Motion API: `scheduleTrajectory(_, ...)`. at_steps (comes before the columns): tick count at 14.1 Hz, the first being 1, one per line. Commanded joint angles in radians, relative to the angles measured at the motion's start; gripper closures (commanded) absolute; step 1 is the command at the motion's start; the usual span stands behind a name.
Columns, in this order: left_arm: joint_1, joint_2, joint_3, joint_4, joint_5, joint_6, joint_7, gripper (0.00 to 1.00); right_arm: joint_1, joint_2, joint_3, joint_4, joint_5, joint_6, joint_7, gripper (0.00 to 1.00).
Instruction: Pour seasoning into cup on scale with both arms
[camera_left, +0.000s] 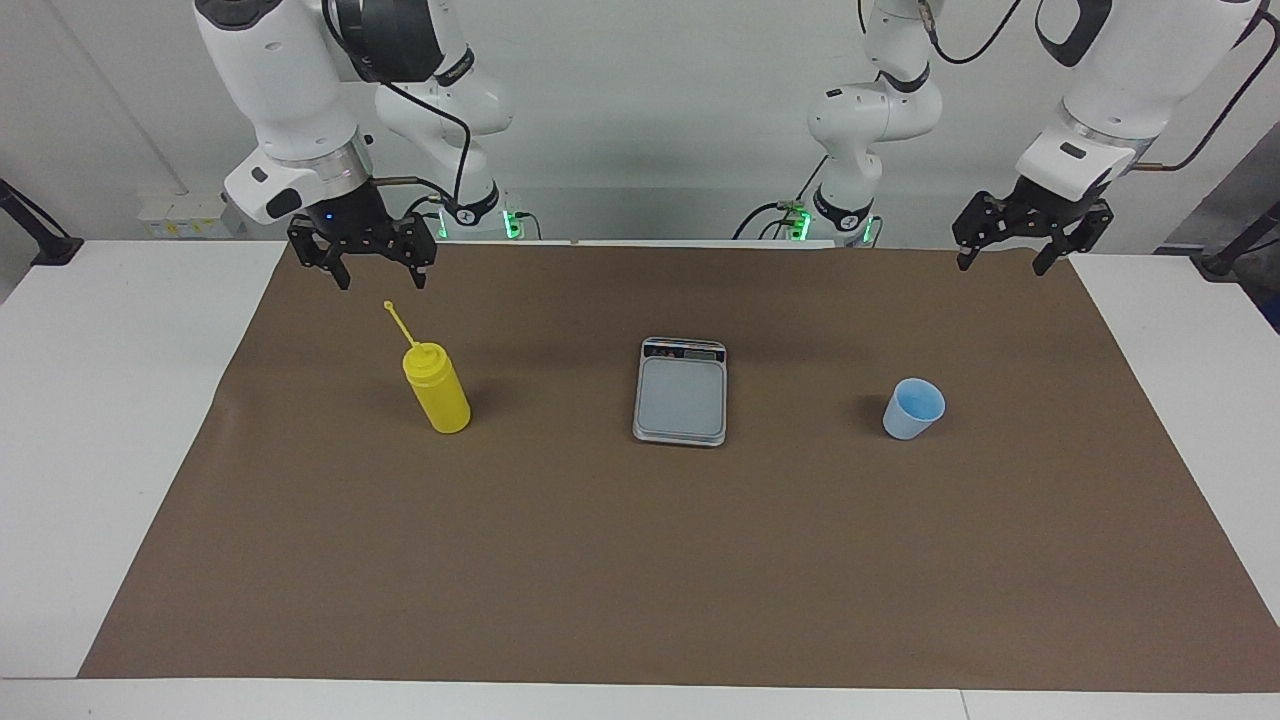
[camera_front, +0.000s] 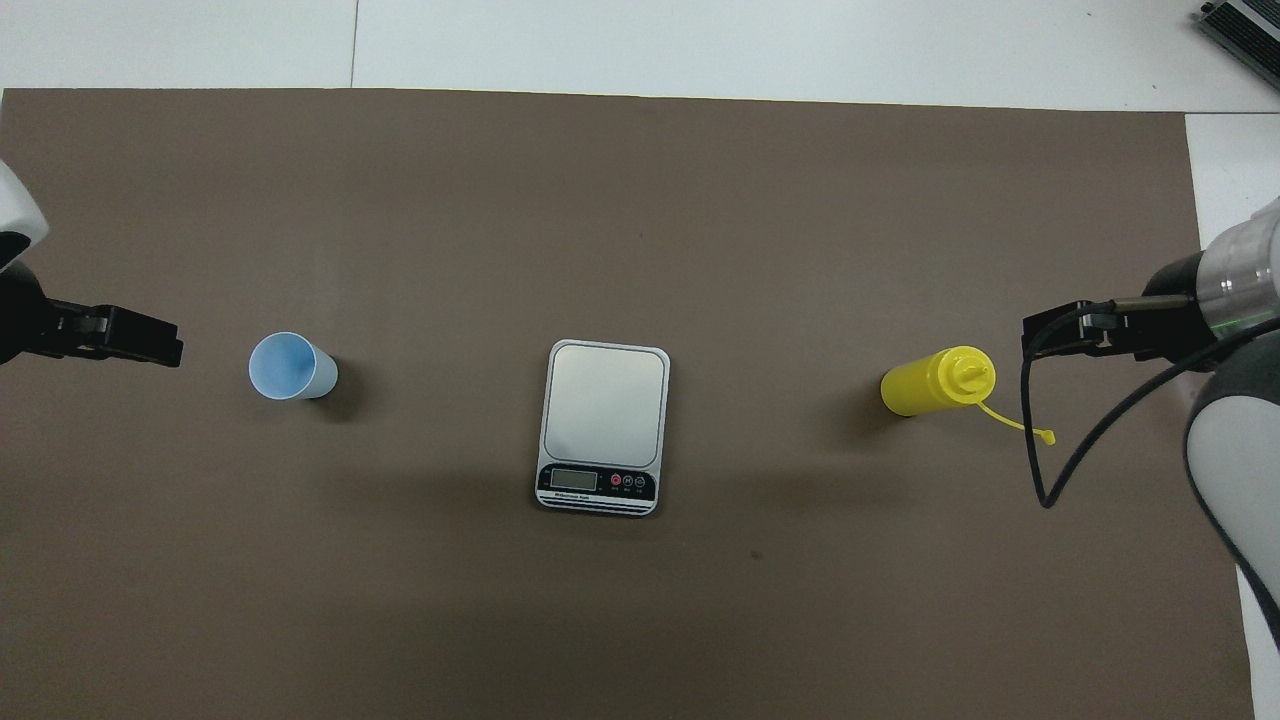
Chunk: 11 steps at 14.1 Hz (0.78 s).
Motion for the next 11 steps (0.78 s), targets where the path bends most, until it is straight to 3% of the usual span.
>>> scheduleTrajectory(1, 0.033, 0.001, 0.001, -0.115, 0.003, 0.131, -0.054, 0.0, -0.003, -0.028, 0.017, -0.014, 0.019, -0.029, 0.154, 0.0)
scheduleTrajectory(7, 0.057, 0.071, 0.001, -0.294, -0.017, 0.387, -0.255, 0.0, -0.009, -0.03, 0.019, -0.017, 0.019, -0.026, 0.19, 0.0)
scheduleTrajectory(11, 0.076, 0.081, -0.001, -0.435, -0.055, 0.576, -0.289, 0.0, -0.006, -0.025, 0.019, -0.008, 0.006, -0.018, 0.187, 0.0)
